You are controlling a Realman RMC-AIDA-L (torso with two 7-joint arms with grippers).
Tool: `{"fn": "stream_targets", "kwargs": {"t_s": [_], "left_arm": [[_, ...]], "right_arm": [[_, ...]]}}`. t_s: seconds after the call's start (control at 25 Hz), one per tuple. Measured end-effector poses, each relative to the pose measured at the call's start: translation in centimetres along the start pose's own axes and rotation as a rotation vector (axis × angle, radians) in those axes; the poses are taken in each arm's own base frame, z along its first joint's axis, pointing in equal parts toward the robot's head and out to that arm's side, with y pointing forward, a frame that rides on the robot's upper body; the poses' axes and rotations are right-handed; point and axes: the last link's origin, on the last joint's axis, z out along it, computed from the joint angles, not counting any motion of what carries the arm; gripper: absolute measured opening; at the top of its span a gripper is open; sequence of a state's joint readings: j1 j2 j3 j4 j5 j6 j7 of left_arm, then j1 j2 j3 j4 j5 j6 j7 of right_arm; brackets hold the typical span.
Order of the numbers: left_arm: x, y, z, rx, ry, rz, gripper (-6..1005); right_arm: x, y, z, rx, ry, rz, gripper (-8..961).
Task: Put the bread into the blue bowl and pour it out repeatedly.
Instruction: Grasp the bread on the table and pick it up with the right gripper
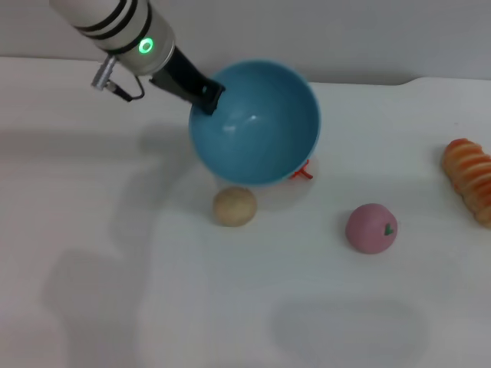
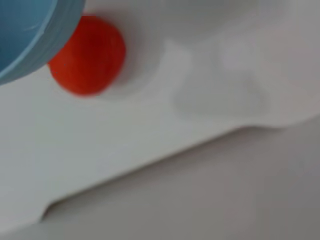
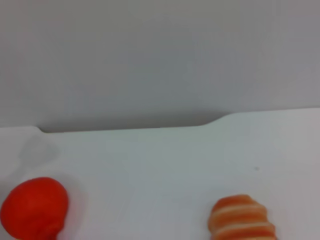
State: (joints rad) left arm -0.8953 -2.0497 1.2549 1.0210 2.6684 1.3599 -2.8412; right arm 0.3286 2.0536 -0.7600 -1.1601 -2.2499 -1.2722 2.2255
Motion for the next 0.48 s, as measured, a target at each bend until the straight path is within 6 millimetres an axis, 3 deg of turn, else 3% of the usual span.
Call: {"fn": "stream_targets", "kwargs": {"t_s": [0.24,0.48], "left_arm": [[-1.5,0.1,-0.4,-0.006,-0.099,0.01,8],[-1.9,-0.2,-0.3,0.029,-0.131,0.023,12]], "right_arm": [[0.3,-0.9,0.6,0.049,0.087,0.016,567],[0.6,-1.0,2.6,0.079,0.115,0.019,567]]}}
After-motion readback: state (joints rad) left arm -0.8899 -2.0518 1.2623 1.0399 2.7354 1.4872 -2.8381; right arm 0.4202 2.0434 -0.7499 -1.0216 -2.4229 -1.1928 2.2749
